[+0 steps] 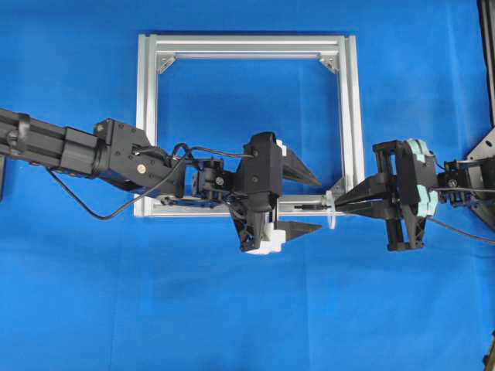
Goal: Insert the wire through the string loop located on the right side.
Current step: 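Move the left gripper across the frame toward the protruding plug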
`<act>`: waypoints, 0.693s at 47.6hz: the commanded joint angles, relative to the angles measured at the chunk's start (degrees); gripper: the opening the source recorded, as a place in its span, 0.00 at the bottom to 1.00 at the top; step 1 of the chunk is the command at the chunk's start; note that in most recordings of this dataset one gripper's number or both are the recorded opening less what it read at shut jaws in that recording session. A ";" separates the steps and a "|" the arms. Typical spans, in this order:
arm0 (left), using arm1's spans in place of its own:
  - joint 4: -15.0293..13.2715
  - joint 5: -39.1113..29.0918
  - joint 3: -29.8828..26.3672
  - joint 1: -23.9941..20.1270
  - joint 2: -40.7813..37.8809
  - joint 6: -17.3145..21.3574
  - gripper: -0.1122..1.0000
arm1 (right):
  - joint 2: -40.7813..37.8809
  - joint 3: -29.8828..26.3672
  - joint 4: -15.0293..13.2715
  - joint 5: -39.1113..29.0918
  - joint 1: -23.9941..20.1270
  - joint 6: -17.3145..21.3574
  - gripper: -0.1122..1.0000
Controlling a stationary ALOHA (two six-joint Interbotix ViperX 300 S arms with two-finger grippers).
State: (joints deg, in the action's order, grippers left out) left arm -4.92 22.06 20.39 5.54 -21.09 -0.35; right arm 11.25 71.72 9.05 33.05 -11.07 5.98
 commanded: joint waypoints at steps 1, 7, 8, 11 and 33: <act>0.09 0.18 -1.76 0.18 0.79 -0.09 0.93 | 0.35 -0.88 0.00 0.26 0.09 -0.09 0.07; 0.09 0.18 -1.67 0.18 0.62 -0.09 0.91 | 0.35 -0.97 0.00 0.26 0.09 -0.09 0.07; 0.09 0.18 -1.49 0.18 0.62 -0.09 0.91 | 0.26 -0.88 0.00 0.26 0.00 -0.09 0.07; 0.09 0.09 -1.41 0.18 0.53 -0.09 0.91 | 0.35 -0.97 0.00 0.26 0.09 -0.09 0.07; 0.09 0.62 -1.23 0.18 -4.04 -0.09 0.91 | 0.35 -0.79 0.00 0.26 0.09 -0.09 0.07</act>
State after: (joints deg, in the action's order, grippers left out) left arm -5.01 22.15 20.04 5.63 -25.93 -0.44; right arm 11.25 71.72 9.05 33.05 -11.07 5.98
